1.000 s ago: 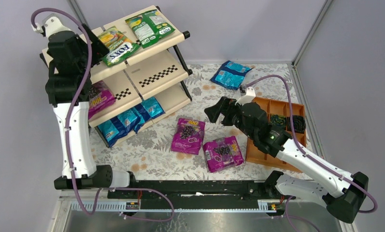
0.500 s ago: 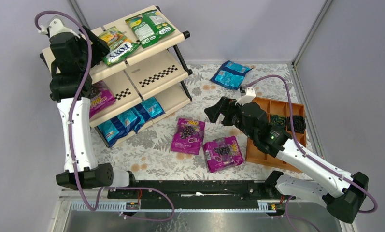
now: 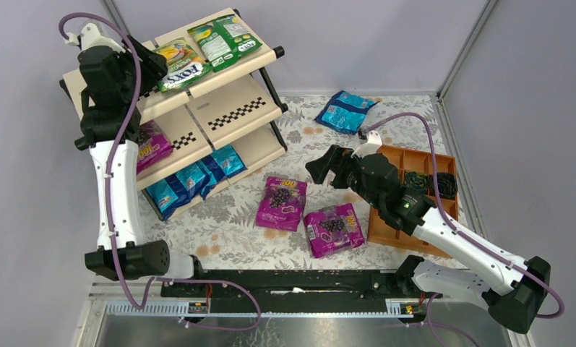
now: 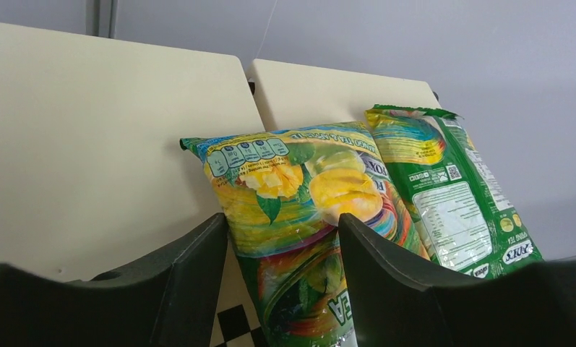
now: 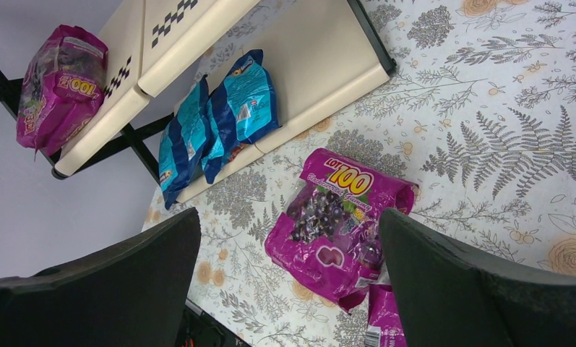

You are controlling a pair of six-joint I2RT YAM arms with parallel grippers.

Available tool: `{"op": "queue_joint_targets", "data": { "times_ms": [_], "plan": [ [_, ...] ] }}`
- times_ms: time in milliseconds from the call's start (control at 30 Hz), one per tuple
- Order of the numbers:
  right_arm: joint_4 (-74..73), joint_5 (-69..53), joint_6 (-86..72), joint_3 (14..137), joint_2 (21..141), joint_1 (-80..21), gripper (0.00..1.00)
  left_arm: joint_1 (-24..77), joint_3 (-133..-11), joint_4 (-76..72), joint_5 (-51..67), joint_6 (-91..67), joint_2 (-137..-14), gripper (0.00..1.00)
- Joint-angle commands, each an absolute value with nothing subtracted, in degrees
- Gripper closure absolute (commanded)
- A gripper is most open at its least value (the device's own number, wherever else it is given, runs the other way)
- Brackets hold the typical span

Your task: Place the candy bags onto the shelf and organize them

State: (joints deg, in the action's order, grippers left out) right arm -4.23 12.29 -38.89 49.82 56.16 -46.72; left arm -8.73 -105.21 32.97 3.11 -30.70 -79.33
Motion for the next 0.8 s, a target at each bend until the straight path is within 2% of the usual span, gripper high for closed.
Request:
{"op": "queue_joint_targets", "data": {
  "times_ms": [0, 433, 500, 633, 767],
  "plan": [
    [-2.41, 12.33, -39.4, 49.35, 56.03, -46.83, 0.0, -8.96, -104.52, 27.84, 5.35, -30.58, -79.82, 0.39],
    [-2.17, 11.94, -39.82, 49.48, 56.76, -46.84, 0.0, -9.24, -103.84, 24.78, 7.58, -30.36, -81.2, 0.38],
    [-2.52, 11.97, -39.46, 49.63, 56.86, -46.78, 0.0, -9.25, -104.73, 25.76, 6.74, -29.54, -81.01, 0.31],
    [-3.92, 12.58, -38.07, 49.83, 56.62, -46.84, 0.0, -9.24, -106.72, 27.9, 4.93, -27.52, -77.25, 0.03],
    [-5.8, 13.79, -35.65, 49.54, 56.23, -46.84, 0.0, -9.25, -106.65, 25.86, 8.95, -28.44, -70.76, 0.01]
  ]
}}
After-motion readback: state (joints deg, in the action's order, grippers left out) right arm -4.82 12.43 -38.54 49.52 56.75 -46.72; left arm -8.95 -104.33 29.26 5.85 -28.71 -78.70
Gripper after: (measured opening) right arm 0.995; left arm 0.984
